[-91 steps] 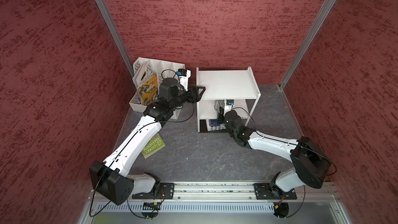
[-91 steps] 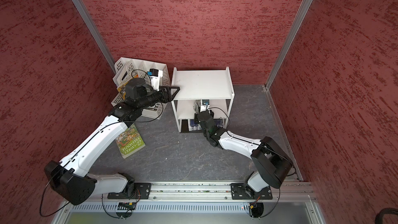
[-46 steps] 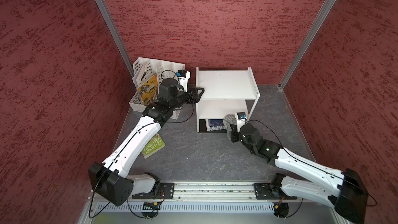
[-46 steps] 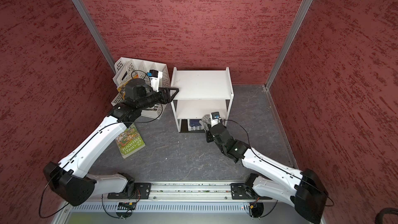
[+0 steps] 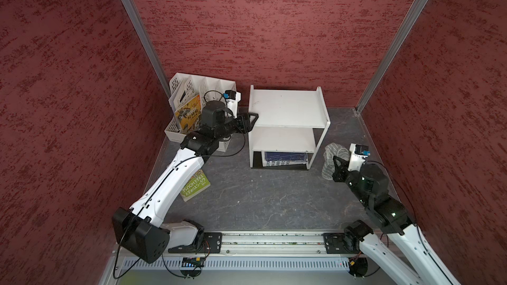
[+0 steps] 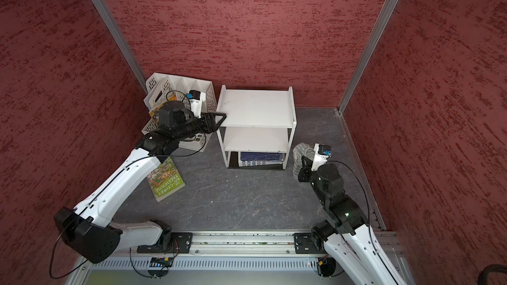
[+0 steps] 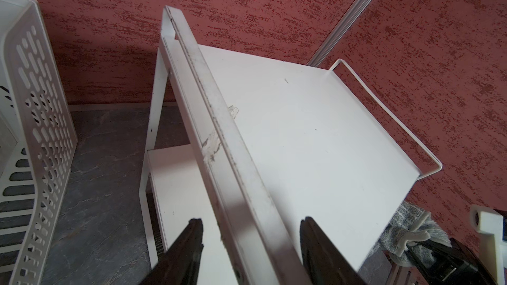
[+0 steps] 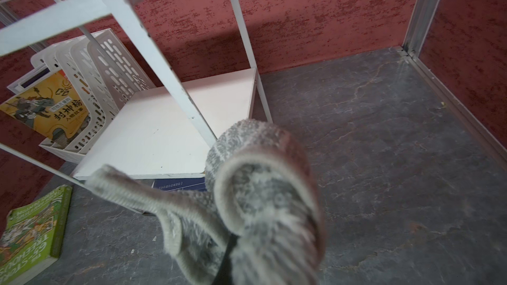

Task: Wipe the bookshelf clean with a cloth
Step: Wipe the dust from the shelf.

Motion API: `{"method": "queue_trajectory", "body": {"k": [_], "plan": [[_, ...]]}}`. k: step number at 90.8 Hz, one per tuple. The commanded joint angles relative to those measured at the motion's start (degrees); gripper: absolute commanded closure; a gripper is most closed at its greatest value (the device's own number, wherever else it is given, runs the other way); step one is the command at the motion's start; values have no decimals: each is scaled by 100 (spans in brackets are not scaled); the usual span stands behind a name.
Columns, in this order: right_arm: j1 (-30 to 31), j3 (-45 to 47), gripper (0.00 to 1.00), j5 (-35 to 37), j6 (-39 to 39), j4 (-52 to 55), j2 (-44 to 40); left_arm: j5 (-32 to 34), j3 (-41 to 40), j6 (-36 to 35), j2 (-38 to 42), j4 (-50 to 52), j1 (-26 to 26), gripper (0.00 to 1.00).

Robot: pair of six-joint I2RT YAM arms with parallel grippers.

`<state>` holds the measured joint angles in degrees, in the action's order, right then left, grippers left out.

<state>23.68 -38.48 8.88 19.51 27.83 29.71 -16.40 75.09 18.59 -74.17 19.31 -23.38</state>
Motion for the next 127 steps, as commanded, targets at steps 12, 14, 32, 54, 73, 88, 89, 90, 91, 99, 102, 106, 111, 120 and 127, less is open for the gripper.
{"method": "queue_trajectory", "body": {"k": [12, 14, 32, 54, 73, 88, 89, 90, 91, 99, 102, 106, 111, 120, 127], "plan": [[-262, -899, 97, -1263, 201, -1090, 491, 152, -86, -11, 95, 18, 0, 43], [-271, -949, 97, -1261, 202, -1125, 595, 148, -83, -8, 96, 20, 0, 43], [-474, -1319, 97, -1377, 210, -1589, 1282, 137, -82, -42, 105, 38, -18, 44], [-1018, -1150, 97, -1776, 409, -1971, 1779, 111, -100, -66, 105, 43, -18, 45], [-1354, 128, 97, -1958, 746, -2435, 1574, 110, -100, -66, 87, 24, -35, 45], [-1568, 1050, 97, -2186, 1014, -3171, 1884, 155, -100, -77, 104, 59, -35, 45], [-1577, 1091, 97, -2205, 1021, -3223, 1935, 155, -100, -76, 104, 61, -35, 45], [-1595, 1125, 97, -2219, 1034, -3271, 1991, 155, -100, -75, 104, 67, -35, 45], [-1603, 1146, 97, -2244, 1044, -3322, 2028, 155, -100, -79, 109, 70, -35, 45], [-1630, 1249, 97, -2414, 1078, -3639, 2417, 162, -100, -84, 129, 84, -31, 45], [-1647, 1236, 97, -2455, 1087, -3714, 2504, 174, -106, -84, 138, 87, -35, 45], [-1663, 1210, 97, -2482, 1090, -3769, 2538, 176, -117, -84, 157, 92, -34, 45], [-1682, 1116, 97, -2475, 1056, -3726, 2487, 204, -124, -84, 172, 103, -35, 45], [-1730, 805, 97, -2383, 898, -3365, 2383, 229, -127, -92, 200, 108, -27, 45], [-1802, 458, 97, -2096, 664, -2942, 2337, 250, -148, -101, 218, 104, -33, 45]]}}
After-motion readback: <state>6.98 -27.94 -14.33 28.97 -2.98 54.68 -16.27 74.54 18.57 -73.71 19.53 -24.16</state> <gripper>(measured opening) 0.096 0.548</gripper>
